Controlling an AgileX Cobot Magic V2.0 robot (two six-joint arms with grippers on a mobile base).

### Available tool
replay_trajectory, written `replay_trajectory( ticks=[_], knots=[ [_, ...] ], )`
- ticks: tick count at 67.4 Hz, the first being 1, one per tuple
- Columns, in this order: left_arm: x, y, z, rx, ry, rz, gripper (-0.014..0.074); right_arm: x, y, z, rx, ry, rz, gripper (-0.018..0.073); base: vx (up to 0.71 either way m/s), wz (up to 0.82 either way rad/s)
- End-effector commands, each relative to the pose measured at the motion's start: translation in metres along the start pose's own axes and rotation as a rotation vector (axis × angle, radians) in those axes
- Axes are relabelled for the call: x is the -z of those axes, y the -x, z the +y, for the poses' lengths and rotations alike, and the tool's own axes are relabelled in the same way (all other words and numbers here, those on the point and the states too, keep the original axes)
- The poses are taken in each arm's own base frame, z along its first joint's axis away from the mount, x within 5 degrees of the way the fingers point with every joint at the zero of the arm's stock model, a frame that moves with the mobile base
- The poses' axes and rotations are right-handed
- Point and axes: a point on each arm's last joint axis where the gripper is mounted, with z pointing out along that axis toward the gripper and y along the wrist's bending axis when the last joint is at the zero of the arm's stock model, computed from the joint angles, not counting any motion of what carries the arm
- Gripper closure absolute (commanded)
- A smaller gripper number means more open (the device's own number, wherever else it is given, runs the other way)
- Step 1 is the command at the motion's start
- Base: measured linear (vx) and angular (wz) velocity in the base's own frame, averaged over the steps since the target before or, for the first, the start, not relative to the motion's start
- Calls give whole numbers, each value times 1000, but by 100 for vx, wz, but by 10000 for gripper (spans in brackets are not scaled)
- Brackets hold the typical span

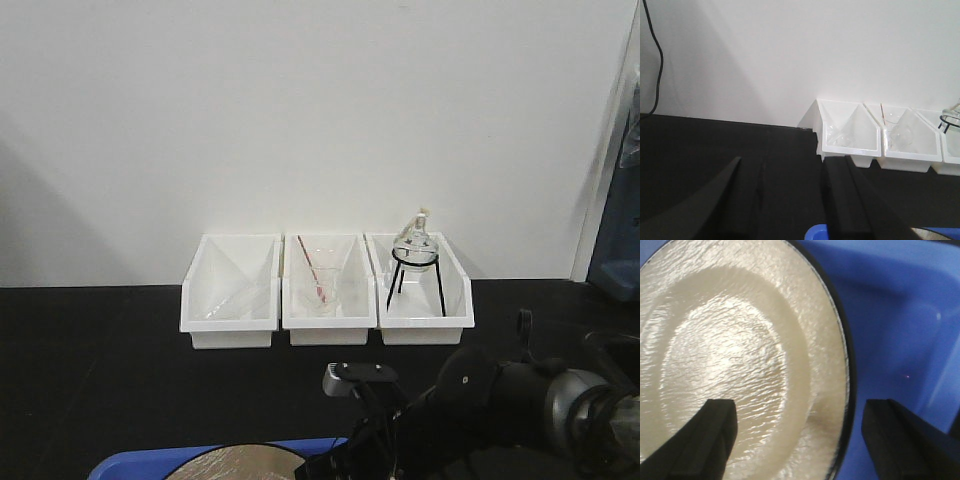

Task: Place disk in tray to left cabinet
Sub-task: 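Lower the beige plate onto the blue tray and release it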

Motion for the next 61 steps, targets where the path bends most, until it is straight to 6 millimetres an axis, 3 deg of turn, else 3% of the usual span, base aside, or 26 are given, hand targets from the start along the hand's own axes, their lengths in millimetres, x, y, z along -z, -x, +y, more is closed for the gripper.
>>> replay_trajectory(
  ticks=[1,12,19,25,37,48,61],
  knots=[
    [1,19,-2,13,-9,-110,181,41,23,9,34,-5,-128,-26,0,0],
    [1,14,-1,15,-7,-53,181,91,39,1,11,-51,-185,-24,0,0],
    [1,12,-3,66,-20,-17,181,115,32,-6,-86,-125,-99,-6,0,0],
    [-3,14,-6,105,-41,47,181,124,22,-12,-124,-260,-39,22,0,0],
    [-41,5,-11,3,-87,394,181,109,20,-15,-193,-221,-182,38,0,0],
    [-86,0,-17,48,-135,578,181,89,8,-23,-203,-199,-143,38,0,0],
    [-142,-32,-18,61,-172,799,181,68,6,-30,-218,-197,-104,38,0,0]
  ],
)
